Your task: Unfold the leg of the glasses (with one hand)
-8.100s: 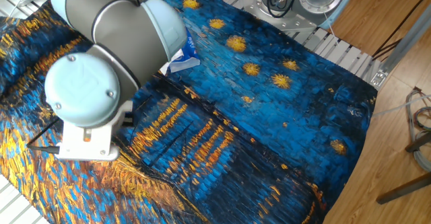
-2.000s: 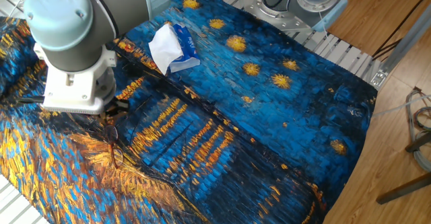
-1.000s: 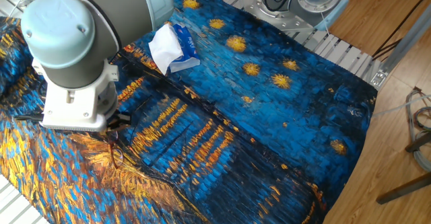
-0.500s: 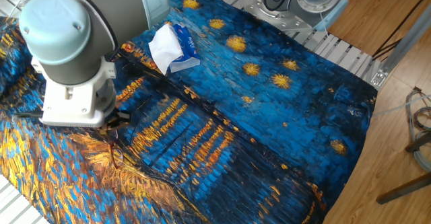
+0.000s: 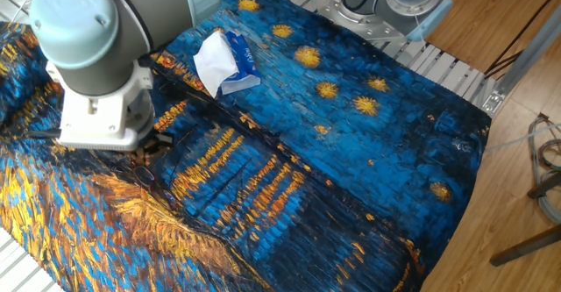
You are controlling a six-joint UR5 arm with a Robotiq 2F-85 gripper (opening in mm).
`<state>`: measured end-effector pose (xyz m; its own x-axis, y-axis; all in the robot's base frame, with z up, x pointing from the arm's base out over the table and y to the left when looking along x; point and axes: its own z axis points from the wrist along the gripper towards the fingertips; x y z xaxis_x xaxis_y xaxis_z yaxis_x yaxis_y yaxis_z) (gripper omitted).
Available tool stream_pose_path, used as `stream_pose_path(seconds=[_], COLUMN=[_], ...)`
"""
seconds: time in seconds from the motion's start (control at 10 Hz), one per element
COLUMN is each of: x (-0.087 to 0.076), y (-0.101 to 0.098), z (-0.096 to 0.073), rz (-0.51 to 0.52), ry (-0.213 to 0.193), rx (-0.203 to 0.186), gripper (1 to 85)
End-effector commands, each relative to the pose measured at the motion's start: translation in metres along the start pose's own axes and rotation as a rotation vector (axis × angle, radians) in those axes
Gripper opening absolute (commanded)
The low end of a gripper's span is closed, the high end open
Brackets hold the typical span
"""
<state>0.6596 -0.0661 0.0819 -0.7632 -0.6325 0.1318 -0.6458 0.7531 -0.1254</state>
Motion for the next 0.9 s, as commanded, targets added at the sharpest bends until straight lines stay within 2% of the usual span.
stream_pose_path(seconds=[0.0,0.3,0.8], x=[0.017,0.032,0.041], y=[-0.008,-0.017,-0.034], z=[-0.004,0.001,0.001], rz=[-0.008,-0.023,-0.056], ry=[0.016,0.032,0.050], rx=[-0.007,0.002,0.035], gripper=[1.0,1.0,1.0])
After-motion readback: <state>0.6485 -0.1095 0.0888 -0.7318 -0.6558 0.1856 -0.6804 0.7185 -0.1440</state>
